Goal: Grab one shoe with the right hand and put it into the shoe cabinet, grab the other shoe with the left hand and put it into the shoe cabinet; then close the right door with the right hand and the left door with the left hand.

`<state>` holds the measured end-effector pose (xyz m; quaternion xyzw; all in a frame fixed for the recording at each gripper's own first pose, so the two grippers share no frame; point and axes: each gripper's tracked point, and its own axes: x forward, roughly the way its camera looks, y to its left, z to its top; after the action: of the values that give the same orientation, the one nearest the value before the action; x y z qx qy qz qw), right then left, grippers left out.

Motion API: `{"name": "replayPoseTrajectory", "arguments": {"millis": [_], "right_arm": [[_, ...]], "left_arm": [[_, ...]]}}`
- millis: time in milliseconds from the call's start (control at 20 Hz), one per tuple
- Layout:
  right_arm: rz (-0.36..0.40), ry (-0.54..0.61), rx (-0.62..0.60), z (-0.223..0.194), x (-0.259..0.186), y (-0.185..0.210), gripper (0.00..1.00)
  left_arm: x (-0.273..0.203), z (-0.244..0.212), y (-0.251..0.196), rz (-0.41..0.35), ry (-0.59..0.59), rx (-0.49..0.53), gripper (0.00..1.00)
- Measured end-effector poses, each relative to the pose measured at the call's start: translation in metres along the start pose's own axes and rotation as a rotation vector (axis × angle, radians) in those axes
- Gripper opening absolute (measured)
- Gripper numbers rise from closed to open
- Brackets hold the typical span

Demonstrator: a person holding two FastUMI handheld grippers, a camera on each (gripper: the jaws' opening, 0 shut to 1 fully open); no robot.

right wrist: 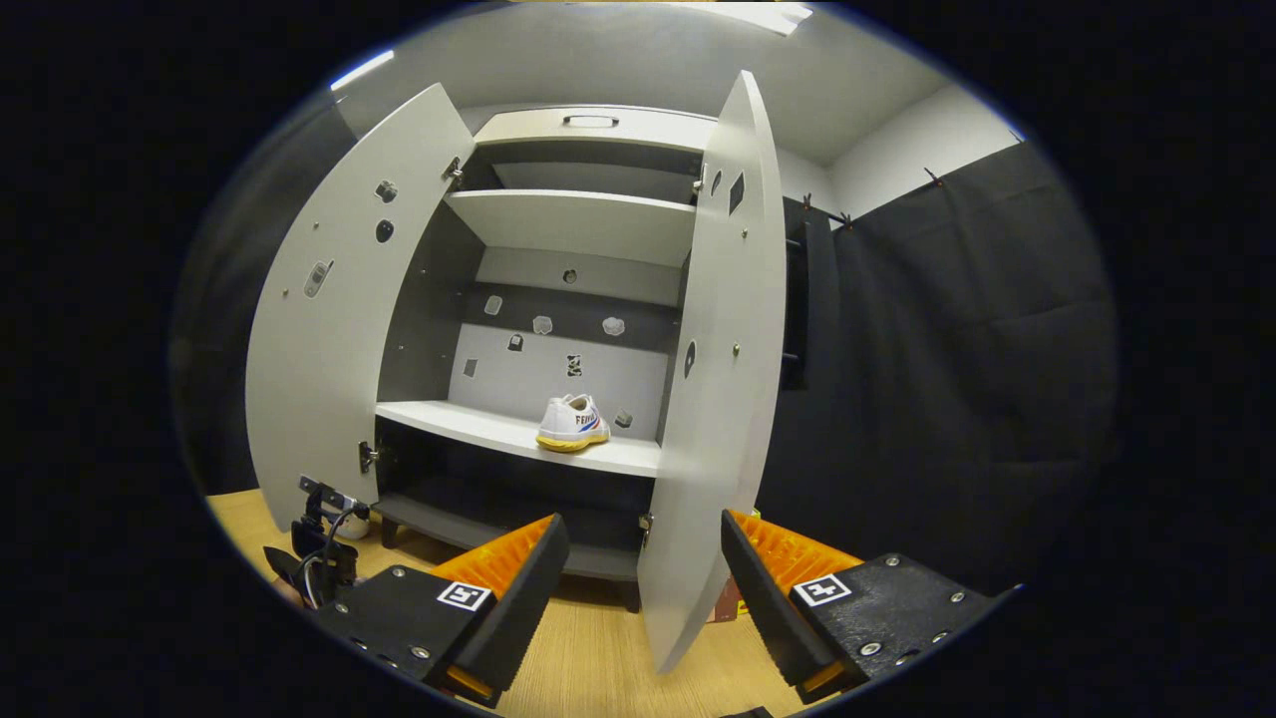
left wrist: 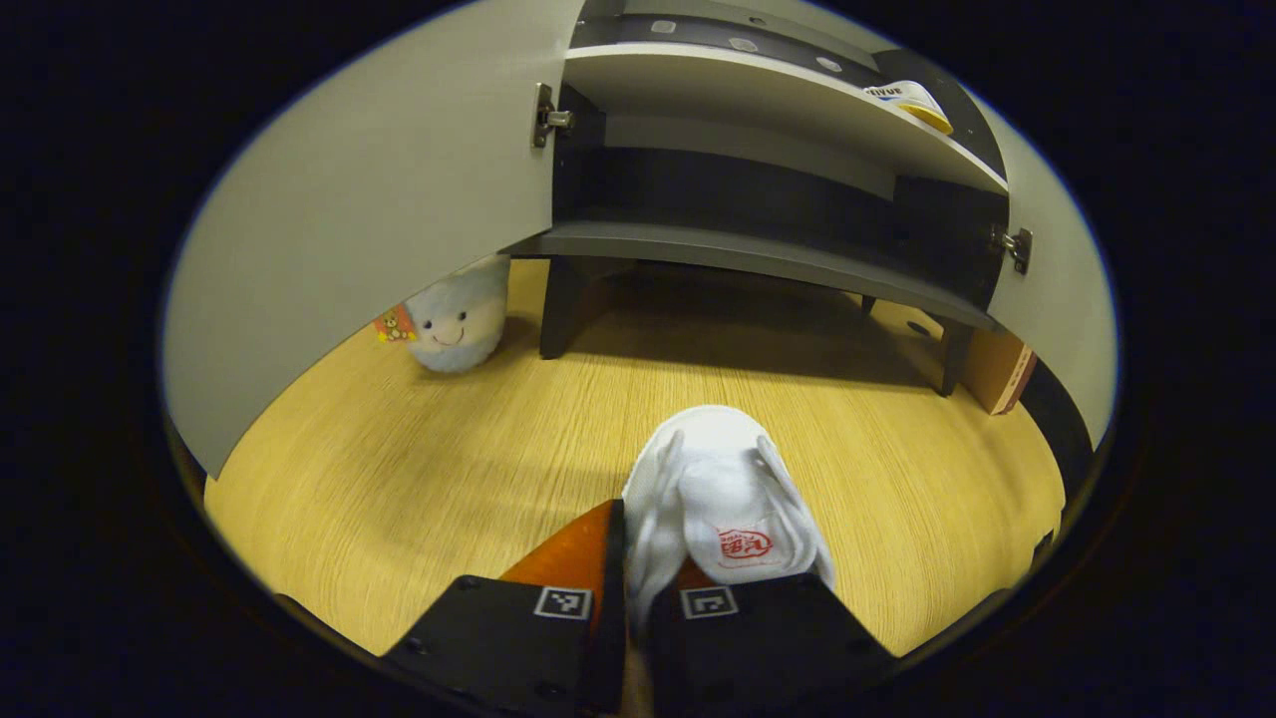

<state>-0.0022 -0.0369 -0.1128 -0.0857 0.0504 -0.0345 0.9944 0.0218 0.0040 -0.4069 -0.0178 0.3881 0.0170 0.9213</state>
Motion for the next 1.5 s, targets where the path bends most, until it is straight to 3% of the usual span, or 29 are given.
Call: {"name": "replayPoseTrajectory", "arguments": {"millis": [150, 350, 500, 850, 1050, 1150, 1300, 1500], "right_arm": [[0.020, -0.011, 0.001, 0.001, 0.001, 0.007, 0.94], [0.033, -0.020, 0.013, 0.003, 0.003, 0.013, 0.94], [0.032, -0.024, 0.021, 0.002, 0.007, 0.015, 0.94], [0.022, -0.026, 0.034, 0.000, 0.010, 0.012, 0.94], [0.022, -0.026, 0.072, 0.002, 0.007, 0.012, 0.94], [0.009, -0.028, 0.070, 0.003, 0.005, 0.010, 0.94], [-0.005, -0.026, 0.067, 0.003, 0.005, 0.006, 0.94], [-0.037, -0.021, 0.075, 0.003, 0.002, -0.003, 0.94]], "left_arm": [[-0.012, 0.007, 0.000, -0.007, -0.016, -0.048, 0.09], [-0.067, 0.068, 0.003, 0.037, -0.162, 0.029, 0.09], [-0.108, 0.153, -0.009, 0.041, -0.320, 0.022, 0.08], [-0.156, 0.371, -0.040, -0.090, -0.558, 0.000, 0.08], [-0.115, 0.460, -0.061, -0.085, -0.551, 0.021, 0.08], [-0.077, 0.487, -0.071, -0.083, -0.489, 0.018, 0.08], [-0.004, 0.500, -0.083, -0.084, -0.357, -0.005, 0.09], [0.063, 0.484, -0.083, -0.006, -0.235, 0.052, 0.08]]}}
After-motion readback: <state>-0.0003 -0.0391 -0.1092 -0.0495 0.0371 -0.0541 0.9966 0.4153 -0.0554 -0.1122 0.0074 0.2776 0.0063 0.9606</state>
